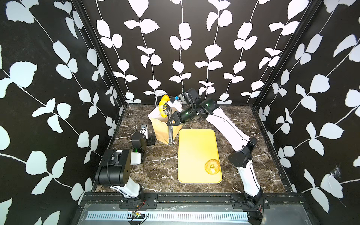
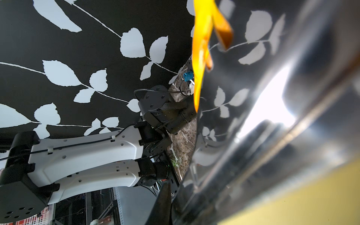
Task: Pack bread into a paper bag
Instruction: Place the fake bread in the paper bag.
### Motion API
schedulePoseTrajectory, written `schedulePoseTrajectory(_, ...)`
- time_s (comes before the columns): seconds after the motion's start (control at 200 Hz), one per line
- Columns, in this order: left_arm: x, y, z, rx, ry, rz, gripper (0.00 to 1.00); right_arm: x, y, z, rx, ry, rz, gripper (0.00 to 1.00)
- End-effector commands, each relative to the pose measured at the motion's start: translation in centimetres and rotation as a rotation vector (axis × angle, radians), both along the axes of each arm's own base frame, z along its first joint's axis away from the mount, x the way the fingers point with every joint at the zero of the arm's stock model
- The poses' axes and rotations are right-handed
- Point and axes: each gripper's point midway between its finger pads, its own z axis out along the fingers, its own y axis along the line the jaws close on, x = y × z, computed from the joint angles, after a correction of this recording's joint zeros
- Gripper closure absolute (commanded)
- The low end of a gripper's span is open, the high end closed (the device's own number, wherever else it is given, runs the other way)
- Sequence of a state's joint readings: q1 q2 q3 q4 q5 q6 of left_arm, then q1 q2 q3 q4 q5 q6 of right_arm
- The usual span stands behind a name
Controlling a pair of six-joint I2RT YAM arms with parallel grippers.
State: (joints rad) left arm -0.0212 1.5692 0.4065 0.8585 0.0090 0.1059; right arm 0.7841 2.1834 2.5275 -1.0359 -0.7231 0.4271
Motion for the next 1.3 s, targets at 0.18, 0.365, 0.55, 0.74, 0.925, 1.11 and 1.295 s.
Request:
schedulePoseTrajectory(0.18, 0.3, -0.1, 1.1, 0.004, -0.029, -0.005, 0.02, 0.4, 0.5, -1.2, 0.006, 0.011, 0.020, 1.00)
schedulePoseTrajectory(0.365, 0.3, -0.2, 1.1, 0.004, -0.028, -0.006, 0.01, 0.2, 0.2, -3.0, -0.036, 0.051, 0.014, 0.91)
schedulePoseTrajectory(0.55, 0.3, -0.1, 1.0, 0.004, -0.027, -0.005, 0.01, 0.3, 0.1, -2.4, -0.028, 0.035, 0.011, 0.81)
schedulePoseTrajectory(0.74, 0.3, -0.1, 1.1, 0.004, -0.027, -0.006, 0.02, 0.2, 0.2, -1.0, 0.001, 0.018, 0.012, 0.74)
schedulePoseTrajectory(0.925, 0.3, -0.2, 1.1, 0.003, -0.028, -0.006, 0.02, 0.1, 0.0, -0.2, 0.011, 0.004, 0.012, 0.71)
schedulePoseTrajectory(1.11, 0.3, -0.2, 1.1, 0.003, -0.029, -0.005, 0.01, -0.7, -0.2, 1.1, 0.027, -0.011, 0.023, 0.71)
schedulePoseTrajectory(1.295, 0.3, -0.2, 1.1, 0.003, -0.029, -0.006, 0.01, -2.7, -1.4, 2.0, 0.002, -0.013, 0.040, 0.71)
